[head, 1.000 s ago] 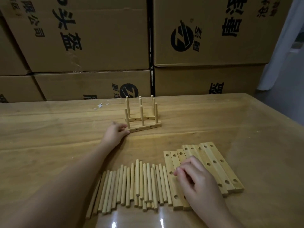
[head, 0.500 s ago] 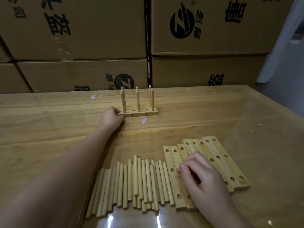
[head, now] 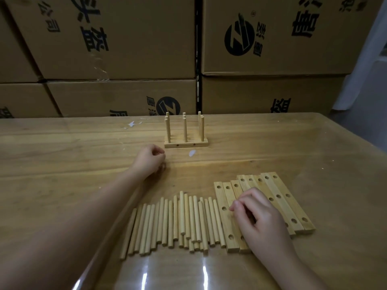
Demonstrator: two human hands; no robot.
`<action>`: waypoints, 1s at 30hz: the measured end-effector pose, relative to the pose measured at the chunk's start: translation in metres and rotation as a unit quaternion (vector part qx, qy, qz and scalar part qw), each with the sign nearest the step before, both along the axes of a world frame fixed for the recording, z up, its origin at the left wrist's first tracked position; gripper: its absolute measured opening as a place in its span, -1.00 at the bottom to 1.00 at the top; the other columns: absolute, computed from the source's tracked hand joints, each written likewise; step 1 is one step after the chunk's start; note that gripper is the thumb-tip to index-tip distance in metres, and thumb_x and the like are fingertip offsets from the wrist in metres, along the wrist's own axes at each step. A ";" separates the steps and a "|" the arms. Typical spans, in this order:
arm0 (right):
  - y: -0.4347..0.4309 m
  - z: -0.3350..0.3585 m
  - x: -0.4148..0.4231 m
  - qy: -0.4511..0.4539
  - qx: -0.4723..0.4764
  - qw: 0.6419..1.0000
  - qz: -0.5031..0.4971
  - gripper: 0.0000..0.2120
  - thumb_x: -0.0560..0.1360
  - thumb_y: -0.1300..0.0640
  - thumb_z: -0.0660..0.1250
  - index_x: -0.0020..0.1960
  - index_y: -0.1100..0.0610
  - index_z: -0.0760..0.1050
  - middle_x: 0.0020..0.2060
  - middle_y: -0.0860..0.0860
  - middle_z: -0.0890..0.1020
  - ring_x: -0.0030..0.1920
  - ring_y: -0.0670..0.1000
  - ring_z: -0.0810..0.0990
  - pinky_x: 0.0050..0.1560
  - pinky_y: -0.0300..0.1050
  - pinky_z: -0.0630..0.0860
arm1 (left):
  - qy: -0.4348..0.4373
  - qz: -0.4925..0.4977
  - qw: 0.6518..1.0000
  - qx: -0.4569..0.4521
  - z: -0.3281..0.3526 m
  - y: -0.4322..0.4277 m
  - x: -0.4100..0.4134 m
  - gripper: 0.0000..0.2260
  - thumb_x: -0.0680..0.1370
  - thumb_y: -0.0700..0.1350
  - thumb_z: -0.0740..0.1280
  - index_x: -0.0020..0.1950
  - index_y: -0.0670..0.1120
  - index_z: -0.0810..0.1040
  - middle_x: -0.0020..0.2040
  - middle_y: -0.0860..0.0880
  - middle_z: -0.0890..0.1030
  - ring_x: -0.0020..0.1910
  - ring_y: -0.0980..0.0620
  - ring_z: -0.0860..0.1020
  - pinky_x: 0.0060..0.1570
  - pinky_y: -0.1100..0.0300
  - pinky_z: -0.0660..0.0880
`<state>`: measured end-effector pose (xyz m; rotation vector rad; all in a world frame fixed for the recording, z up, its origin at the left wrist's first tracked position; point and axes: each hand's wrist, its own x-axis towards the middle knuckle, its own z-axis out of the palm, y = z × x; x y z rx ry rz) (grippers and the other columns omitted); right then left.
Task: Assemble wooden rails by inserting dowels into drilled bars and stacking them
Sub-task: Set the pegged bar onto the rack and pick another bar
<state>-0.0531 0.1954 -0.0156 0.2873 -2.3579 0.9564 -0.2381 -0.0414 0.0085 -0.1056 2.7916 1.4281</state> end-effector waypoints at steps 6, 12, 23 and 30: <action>-0.001 0.003 0.004 -0.015 0.031 0.999 -0.026 -0.85 0.50 0.20 0.27 -0.23 0.13 0.55 -0.26 -0.16 0.47 -0.39 -0.16 0.45 -0.47 -0.28 0.39 | 0.063 0.020 0.990 0.126 0.020 0.023 0.089 -0.87 0.57 -0.20 0.29 0.09 -0.08 0.53 -0.02 -0.05 0.59 -0.04 0.06 0.55 -0.15 0.30 0.45; -0.002 0.002 0.007 -0.072 0.021 0.997 -0.018 -0.82 0.53 0.14 0.24 -0.19 0.12 0.58 -0.22 -0.15 0.49 -0.26 -0.18 0.50 -0.31 -0.26 0.46 | 0.102 0.020 0.967 0.231 0.002 0.066 0.193 -0.82 0.58 -0.20 0.25 0.01 0.11 0.45 -0.16 0.00 0.58 -0.33 0.27 0.51 -0.34 0.43 0.45; 0.000 -0.001 0.003 -0.098 0.051 0.993 -0.028 -0.79 0.54 0.08 0.23 -0.22 0.04 0.57 -0.24 -0.11 0.50 -0.30 -0.18 0.48 -0.39 -0.36 0.31 | 0.164 -0.023 0.974 0.157 -0.025 0.066 0.189 -0.80 0.55 -0.19 0.30 -0.03 0.14 0.48 -0.29 0.00 0.57 -0.36 0.18 0.49 -0.35 0.31 0.43; -0.002 0.004 0.003 -0.071 -0.006 0.995 -0.068 -0.90 0.53 0.13 0.25 -0.07 0.01 0.54 -0.11 -0.18 0.47 -0.20 -0.17 0.50 -0.22 -0.36 0.42 | 0.130 -0.028 0.969 0.207 -0.026 0.064 0.186 -0.86 0.56 -0.17 0.30 -0.08 0.08 0.54 -0.32 0.04 0.57 -0.37 0.15 0.50 -0.37 0.22 0.46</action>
